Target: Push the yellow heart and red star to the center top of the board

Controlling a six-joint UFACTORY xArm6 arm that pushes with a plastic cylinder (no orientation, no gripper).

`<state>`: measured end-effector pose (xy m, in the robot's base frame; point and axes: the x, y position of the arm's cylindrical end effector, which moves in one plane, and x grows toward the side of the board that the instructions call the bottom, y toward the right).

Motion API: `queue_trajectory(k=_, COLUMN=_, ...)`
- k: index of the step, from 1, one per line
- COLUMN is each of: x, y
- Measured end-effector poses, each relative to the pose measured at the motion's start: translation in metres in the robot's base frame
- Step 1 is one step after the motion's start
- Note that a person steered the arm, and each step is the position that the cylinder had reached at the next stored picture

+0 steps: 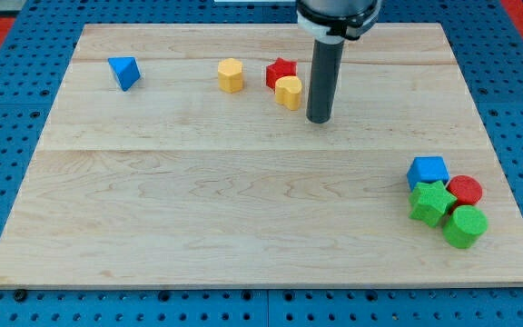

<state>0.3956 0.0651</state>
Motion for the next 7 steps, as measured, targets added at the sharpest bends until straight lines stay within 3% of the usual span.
queue_trajectory(k=2, x=-0.012, y=-0.022)
queue_trajectory(k=7, x=-0.103, y=-0.044)
